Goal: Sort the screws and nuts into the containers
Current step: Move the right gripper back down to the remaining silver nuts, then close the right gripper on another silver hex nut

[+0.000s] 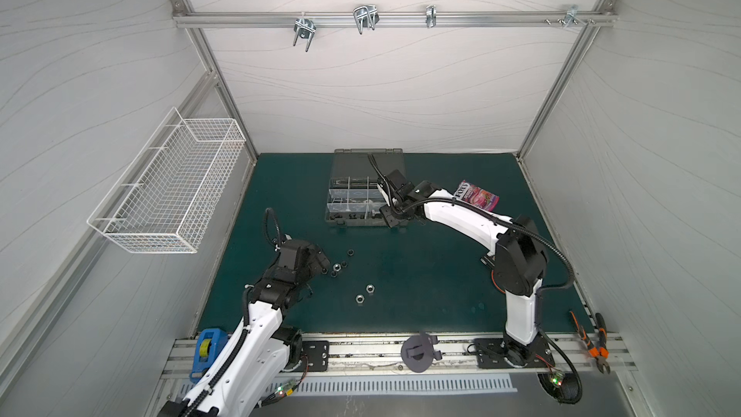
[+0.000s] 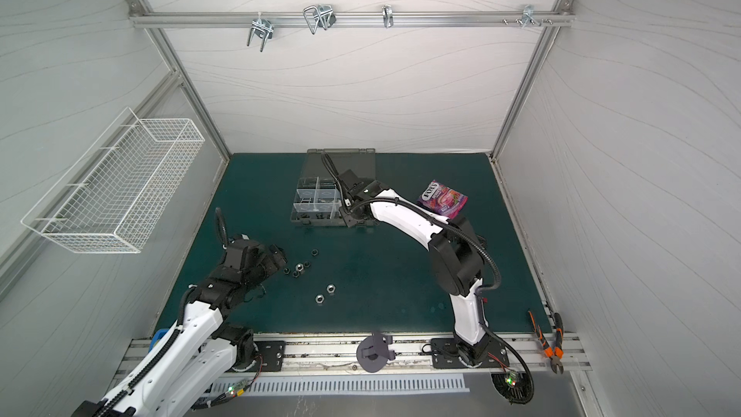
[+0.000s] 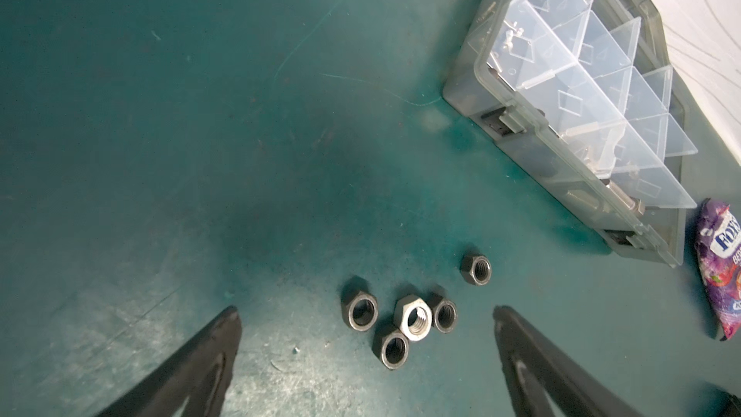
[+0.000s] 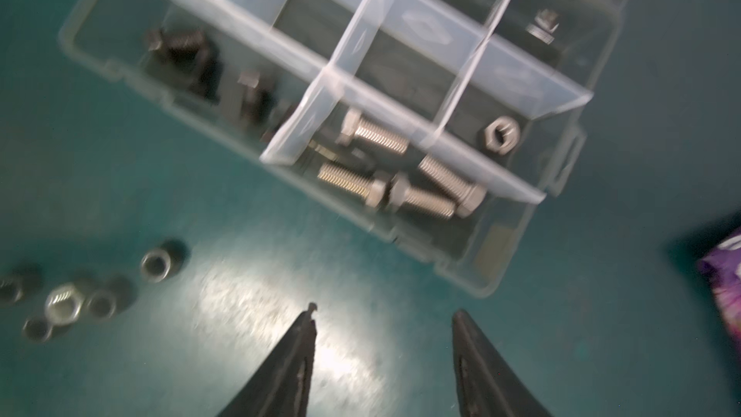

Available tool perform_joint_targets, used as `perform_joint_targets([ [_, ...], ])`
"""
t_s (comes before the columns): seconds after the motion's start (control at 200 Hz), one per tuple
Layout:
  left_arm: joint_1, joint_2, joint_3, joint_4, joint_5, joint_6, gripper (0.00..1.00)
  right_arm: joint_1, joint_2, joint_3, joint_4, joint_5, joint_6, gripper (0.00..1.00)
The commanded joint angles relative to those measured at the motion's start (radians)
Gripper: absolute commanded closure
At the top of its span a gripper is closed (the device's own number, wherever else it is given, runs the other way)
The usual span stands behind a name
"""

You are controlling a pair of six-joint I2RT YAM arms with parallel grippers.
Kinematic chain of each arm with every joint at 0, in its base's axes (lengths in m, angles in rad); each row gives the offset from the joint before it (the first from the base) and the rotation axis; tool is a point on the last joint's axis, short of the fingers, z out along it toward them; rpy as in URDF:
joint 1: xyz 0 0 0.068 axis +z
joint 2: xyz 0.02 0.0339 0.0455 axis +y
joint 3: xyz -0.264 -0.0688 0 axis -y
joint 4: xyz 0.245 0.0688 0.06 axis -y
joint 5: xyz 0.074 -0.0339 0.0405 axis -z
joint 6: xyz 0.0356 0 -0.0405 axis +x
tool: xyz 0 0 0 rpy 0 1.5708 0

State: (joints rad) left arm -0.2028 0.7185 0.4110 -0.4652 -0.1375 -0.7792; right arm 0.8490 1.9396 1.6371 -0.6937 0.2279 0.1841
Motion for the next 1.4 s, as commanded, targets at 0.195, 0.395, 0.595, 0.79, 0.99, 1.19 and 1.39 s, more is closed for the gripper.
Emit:
perform_joint_targets([
  [0.195, 0.006, -0.019, 0.028, -0.026, -0.053, -0.033, 0.01, 0.129, -0.136, -0.185, -0.058, -0.05, 0.116, 0.44],
  [0.395, 0.006, -0.02, 0.015, -0.024, -0.069, -0.058, 0.01, 0.238, -0.133, -0.221, -0.074, -0.079, 0.175, 0.43],
  [0.595, 0.006, -0.02, 0.008, -0.023, -0.076, -0.069, 0.01, 0.324, -0.064, -0.208, -0.086, -0.094, 0.186, 0.43],
  [0.79, 0.006, -0.034, 0.006, -0.033, -0.091, -0.079, 0.01, 0.364, -0.009, -0.192, -0.086, -0.11, 0.184, 0.44],
  [0.99, 0.006, -0.052, -0.006, -0.035, -0.101, -0.09, 0.01, 0.383, 0.034, -0.18, -0.071, -0.134, 0.184, 0.44],
  [1.19, 0.006, -0.055, -0.006, -0.039, -0.104, -0.091, 0.01, 0.385, 0.07, -0.172, -0.063, -0.139, 0.179, 0.44],
  [1.39, 0.006, -0.051, -0.008, -0.036, -0.103, -0.091, 0.01, 0.385, 0.109, -0.148, -0.059, -0.134, 0.157, 0.44],
])
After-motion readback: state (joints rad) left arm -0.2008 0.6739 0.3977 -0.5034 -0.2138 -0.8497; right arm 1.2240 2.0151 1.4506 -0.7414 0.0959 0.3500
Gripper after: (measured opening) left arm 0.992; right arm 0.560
